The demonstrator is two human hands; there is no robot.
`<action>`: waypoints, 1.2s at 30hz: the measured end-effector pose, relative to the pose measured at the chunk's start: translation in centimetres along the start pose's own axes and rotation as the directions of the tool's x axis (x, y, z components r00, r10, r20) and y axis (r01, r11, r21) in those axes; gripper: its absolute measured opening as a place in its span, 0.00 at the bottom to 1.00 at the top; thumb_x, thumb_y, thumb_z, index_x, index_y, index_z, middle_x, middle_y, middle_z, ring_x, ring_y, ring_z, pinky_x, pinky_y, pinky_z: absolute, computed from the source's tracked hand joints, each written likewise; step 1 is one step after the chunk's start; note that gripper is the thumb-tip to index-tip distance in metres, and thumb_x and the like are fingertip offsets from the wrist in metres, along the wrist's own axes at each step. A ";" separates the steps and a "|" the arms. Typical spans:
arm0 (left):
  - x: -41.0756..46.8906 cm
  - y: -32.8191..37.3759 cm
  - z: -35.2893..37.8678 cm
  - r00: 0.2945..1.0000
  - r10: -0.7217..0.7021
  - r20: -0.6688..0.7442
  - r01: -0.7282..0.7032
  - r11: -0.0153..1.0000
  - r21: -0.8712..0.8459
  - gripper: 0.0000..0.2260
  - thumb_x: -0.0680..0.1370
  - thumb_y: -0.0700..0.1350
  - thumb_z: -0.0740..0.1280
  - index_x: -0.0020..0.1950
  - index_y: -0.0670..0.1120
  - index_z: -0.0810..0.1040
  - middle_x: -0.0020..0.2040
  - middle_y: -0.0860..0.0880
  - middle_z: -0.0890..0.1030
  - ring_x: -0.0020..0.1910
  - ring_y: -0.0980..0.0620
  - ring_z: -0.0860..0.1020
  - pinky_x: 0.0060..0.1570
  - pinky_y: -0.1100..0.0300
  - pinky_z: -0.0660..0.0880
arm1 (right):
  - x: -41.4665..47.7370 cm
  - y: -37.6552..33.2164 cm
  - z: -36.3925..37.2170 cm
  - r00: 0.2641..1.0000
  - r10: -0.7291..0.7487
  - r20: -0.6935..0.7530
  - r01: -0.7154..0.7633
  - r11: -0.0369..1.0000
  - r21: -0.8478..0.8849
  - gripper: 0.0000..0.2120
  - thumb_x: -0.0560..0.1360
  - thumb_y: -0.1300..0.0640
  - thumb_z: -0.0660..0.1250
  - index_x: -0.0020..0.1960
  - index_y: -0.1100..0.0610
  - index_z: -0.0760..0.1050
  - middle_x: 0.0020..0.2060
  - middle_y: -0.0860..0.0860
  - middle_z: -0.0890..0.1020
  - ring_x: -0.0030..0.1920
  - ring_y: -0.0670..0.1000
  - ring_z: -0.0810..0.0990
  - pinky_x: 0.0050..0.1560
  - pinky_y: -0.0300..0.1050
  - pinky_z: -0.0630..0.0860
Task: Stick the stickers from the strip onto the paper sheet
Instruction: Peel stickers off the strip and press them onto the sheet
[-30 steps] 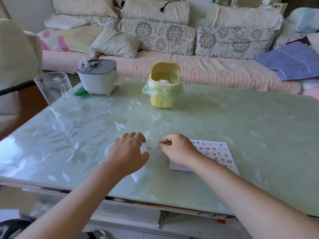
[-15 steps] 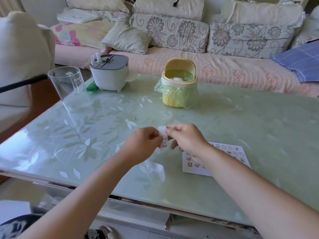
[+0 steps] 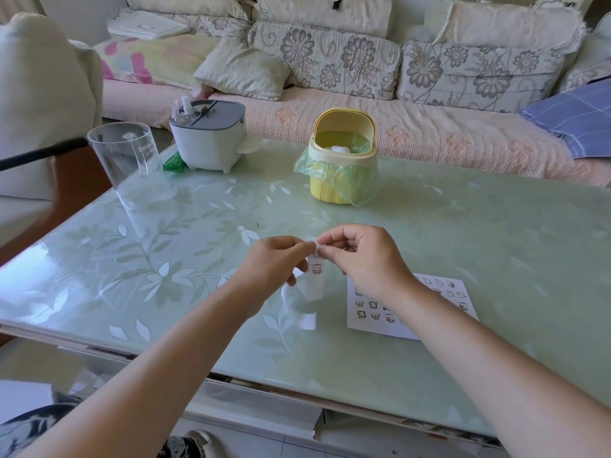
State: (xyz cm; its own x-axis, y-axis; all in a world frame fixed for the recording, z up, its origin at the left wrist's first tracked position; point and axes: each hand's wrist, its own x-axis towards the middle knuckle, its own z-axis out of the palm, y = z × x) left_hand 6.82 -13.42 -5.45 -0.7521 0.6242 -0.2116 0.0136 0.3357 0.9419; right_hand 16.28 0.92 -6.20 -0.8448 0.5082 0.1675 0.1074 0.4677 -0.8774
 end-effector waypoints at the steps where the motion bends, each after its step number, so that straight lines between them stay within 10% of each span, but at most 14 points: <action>1: 0.1 0.0 0.0 1.000 -0.009 -0.017 0.010 1.000 0.019 0.10 0.78 0.52 0.67 0.44 0.48 0.84 0.35 0.53 0.78 0.28 0.53 0.73 0.27 0.66 0.66 | 0.0 0.0 0.0 1.000 -0.015 -0.008 0.015 1.000 -0.020 0.02 0.74 0.55 0.76 0.45 0.49 0.85 0.37 0.46 0.86 0.37 0.49 0.82 0.41 0.44 0.79; 16: 0.1 -0.3 1.1 0.993 -0.082 -0.080 0.077 0.995 -0.061 0.07 0.74 0.48 0.69 0.42 0.47 0.85 0.40 0.50 0.83 0.34 0.54 0.78 0.36 0.60 0.67 | -0.8 -0.4 -0.3 0.990 -0.138 0.010 0.134 0.941 -0.310 0.02 0.74 0.50 0.75 0.46 0.46 0.86 0.26 0.27 0.74 0.28 0.42 0.72 0.34 0.36 0.65; 36: -0.1 0.3 1.4 0.984 -0.172 -0.047 0.162 0.974 -0.159 0.09 0.75 0.49 0.67 0.46 0.46 0.83 0.38 0.53 0.83 0.36 0.51 0.78 0.37 0.58 0.64 | -0.8 0.9 0.0 0.945 -0.320 -0.076 0.256 0.860 -0.441 0.03 0.73 0.52 0.76 0.46 0.47 0.86 0.34 0.37 0.78 0.33 0.35 0.73 0.35 0.36 0.66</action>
State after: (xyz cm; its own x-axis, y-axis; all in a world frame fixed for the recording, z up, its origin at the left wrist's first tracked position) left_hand 7.83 -12.39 -5.53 -0.7735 0.5233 -0.3576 -0.2134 0.3163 0.9244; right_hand 17.04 0.96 -7.15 -0.7924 0.3855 0.4727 0.1077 0.8512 -0.5137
